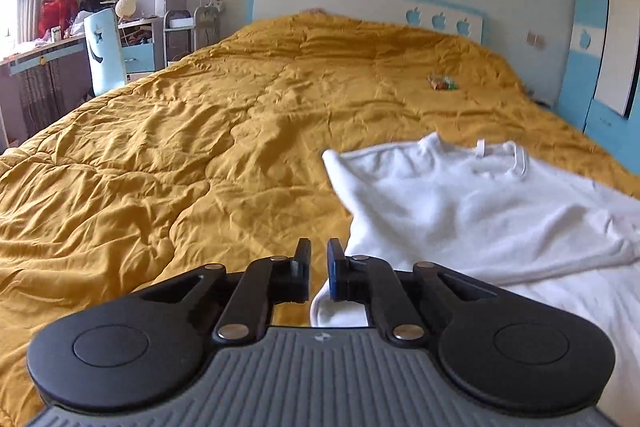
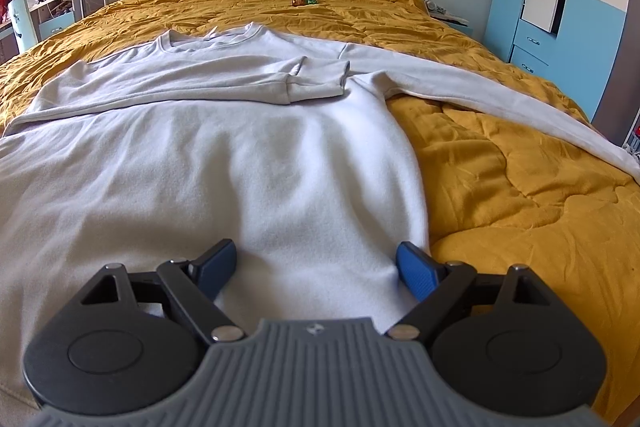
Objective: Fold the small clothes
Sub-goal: 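Lay the sleeve flat across the sweatshirt body and open the left gripper, then grasp the other sleeve cuff with the right gripper and lift it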
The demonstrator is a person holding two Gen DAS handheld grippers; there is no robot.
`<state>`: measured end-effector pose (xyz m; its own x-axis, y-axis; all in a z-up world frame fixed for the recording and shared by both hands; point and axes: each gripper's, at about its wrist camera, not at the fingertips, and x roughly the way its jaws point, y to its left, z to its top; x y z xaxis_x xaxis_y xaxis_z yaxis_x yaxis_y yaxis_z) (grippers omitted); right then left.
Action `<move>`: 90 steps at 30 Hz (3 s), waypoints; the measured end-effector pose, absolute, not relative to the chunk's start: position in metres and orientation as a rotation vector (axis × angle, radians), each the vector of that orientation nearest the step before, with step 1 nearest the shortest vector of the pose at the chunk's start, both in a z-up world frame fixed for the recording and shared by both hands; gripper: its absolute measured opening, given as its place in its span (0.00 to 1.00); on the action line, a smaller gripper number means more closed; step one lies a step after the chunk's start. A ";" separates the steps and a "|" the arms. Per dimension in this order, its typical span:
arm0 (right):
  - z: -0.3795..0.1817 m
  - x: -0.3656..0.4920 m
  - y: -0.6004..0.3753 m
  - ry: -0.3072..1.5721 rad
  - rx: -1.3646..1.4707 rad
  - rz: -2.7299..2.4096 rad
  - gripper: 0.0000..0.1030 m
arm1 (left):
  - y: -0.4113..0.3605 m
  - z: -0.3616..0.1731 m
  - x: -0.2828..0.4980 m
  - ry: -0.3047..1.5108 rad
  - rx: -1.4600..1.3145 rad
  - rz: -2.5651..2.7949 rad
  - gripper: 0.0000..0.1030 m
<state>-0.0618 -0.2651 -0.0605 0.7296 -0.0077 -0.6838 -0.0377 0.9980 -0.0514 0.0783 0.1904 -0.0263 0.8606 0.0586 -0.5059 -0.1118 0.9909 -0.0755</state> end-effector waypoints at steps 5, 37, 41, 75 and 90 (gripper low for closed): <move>-0.060 -0.061 -0.264 0.758 -0.073 0.016 0.81 | 0.167 -0.019 0.115 0.525 -0.136 0.032 0.02; -0.051 -0.073 -0.286 0.667 0.005 0.087 0.80 | 0.221 -0.005 0.110 0.551 -0.230 0.192 0.44; -0.035 -0.081 -0.313 0.618 0.085 0.074 0.80 | 0.200 0.012 0.089 0.492 -0.193 0.180 0.57; -0.096 -0.032 -0.715 0.283 1.503 -0.472 0.18 | 0.057 -0.008 0.038 0.775 -0.191 -0.074 0.83; 0.013 -0.009 -0.650 0.255 0.752 -0.409 0.03 | 0.061 -0.007 0.036 0.774 -0.120 -0.018 0.83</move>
